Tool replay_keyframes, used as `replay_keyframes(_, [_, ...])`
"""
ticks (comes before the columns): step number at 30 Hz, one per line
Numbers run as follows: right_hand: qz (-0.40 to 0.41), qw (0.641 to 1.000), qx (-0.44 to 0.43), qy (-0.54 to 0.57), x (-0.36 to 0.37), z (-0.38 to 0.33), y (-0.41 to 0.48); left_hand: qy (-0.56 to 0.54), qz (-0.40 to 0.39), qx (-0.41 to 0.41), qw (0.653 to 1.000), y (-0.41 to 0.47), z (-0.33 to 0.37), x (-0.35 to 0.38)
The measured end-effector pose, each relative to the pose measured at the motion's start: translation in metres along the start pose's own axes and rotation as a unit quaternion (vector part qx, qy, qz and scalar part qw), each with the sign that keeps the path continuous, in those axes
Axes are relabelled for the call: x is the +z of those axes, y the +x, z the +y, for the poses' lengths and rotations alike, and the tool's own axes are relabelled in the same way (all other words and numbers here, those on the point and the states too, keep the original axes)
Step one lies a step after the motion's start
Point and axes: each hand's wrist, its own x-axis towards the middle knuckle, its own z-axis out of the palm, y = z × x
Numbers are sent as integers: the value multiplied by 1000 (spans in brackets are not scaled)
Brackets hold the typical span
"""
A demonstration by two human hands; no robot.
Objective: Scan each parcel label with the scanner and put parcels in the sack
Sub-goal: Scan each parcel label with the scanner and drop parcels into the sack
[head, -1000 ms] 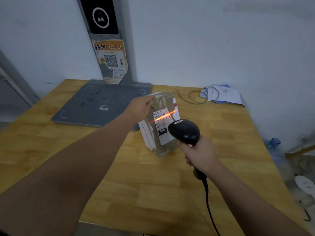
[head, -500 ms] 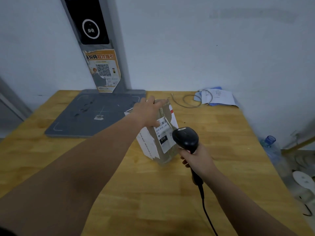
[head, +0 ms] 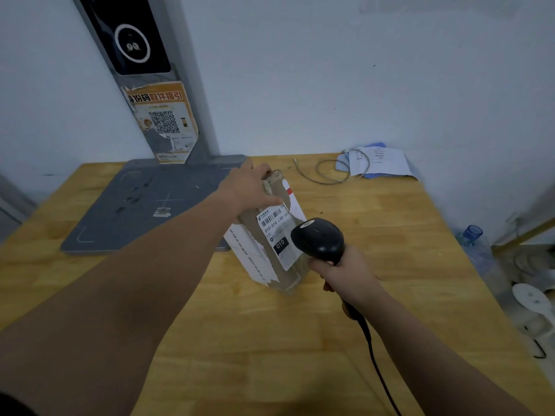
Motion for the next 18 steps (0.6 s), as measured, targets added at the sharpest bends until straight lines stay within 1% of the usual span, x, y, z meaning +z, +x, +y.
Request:
replay_keyframes(4, [9, 1000, 15, -7, 5, -9, 2, -1, 0, 6, 1000, 3, 1, -3])
replay_keyframes(10, [-6, 1000, 13, -19, 4, -14, -4, -14, -1, 10, 1000, 4, -4, -3])
replay_keyframes(14, [17, 1000, 16, -8, 3, -14, -6, -16, -1, 15, 1000, 4, -3, -3])
replay_keyframes(18, [14, 1000, 15, -3, 1, -14, -6, -15, 3, 18, 1000, 2, -2, -3])
